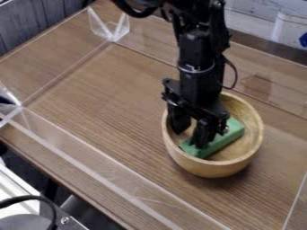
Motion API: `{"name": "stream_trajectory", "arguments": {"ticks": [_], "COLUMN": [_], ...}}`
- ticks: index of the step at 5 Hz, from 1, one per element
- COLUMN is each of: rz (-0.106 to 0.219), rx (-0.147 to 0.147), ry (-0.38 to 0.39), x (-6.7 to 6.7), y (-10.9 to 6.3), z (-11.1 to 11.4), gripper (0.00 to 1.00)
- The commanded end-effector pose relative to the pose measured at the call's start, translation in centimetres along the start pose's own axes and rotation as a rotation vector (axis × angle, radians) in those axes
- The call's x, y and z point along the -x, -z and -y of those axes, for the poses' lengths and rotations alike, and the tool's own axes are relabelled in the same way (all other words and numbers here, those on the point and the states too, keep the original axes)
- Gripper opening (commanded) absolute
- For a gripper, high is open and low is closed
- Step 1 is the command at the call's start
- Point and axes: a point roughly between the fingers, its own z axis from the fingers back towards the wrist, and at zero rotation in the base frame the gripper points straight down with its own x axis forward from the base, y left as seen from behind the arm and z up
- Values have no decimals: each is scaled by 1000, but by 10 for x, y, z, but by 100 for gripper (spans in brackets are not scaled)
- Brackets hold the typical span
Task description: Remove the green block from inside the brown bowl and put it on the table
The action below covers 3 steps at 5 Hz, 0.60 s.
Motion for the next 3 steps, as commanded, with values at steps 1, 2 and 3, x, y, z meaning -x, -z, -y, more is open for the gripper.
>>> {"name": "stream_trajectory", "arguments": {"ticks": [1, 2, 3], "rz": [19, 8, 4], "rx": [12, 29, 18], "ry": [0, 0, 17], "x": [-9, -10, -15], "y": [-22, -38, -40], "z": [1, 5, 10], "gripper": [100, 100, 100]}}
